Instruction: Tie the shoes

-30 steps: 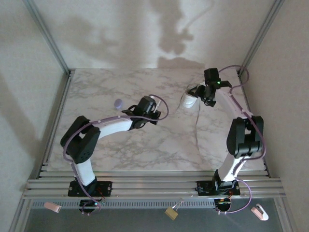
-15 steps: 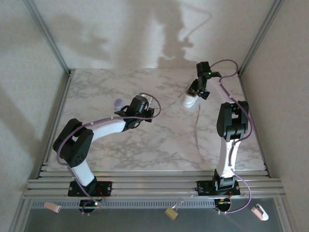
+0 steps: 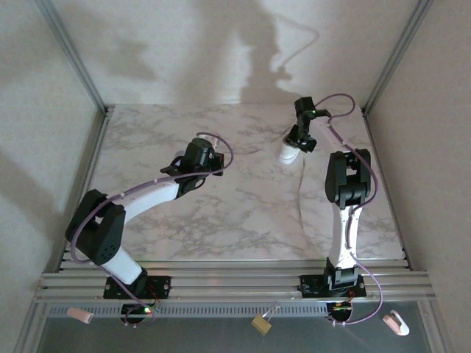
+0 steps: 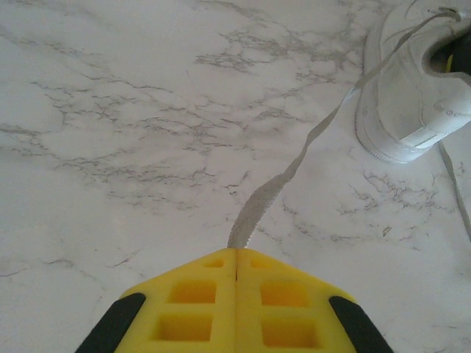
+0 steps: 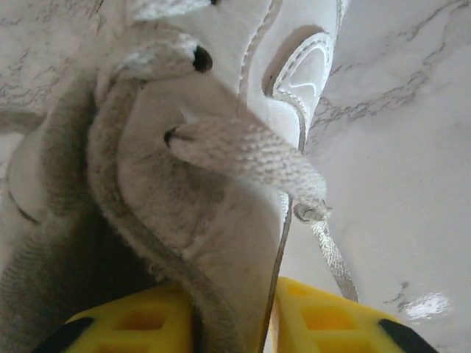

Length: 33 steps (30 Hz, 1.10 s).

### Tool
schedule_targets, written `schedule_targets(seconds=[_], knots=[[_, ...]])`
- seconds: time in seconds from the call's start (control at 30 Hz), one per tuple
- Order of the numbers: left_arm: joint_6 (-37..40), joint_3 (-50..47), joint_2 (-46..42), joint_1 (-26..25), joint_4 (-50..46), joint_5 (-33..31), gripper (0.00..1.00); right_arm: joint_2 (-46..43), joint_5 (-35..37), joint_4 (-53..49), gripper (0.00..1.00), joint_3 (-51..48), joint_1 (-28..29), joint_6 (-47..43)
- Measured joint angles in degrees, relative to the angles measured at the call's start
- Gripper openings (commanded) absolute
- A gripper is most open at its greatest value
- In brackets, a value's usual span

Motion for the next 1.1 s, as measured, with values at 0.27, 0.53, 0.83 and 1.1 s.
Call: schedule_targets(seconds=[0.27,0.53,0.83,1.1], knots=[[-2.16,-3.43,-8.02,3.34,-1.38,-4.20,0.00,-0.81,1.46,-1.55,0.05,-0.48,2.14,-2.62],[-4.33,-4.70,-20.46,7.43,-6.05,-11.67,0.00,-9.33,1.86,-3.28,0.06,-8.74,13.35,-3.67],[-6.84,-10.32,-28.79,11.02,-13.44,-17.11,0.00,-15.13,3.89,-2.21,0.07,-16.17,28.83,1.53],[-7.26,-10.80,-30.34,13.18,-15.85,-17.51,0.00,-12.50,3.96,0.57,0.50,-15.69,34.97,5.64]])
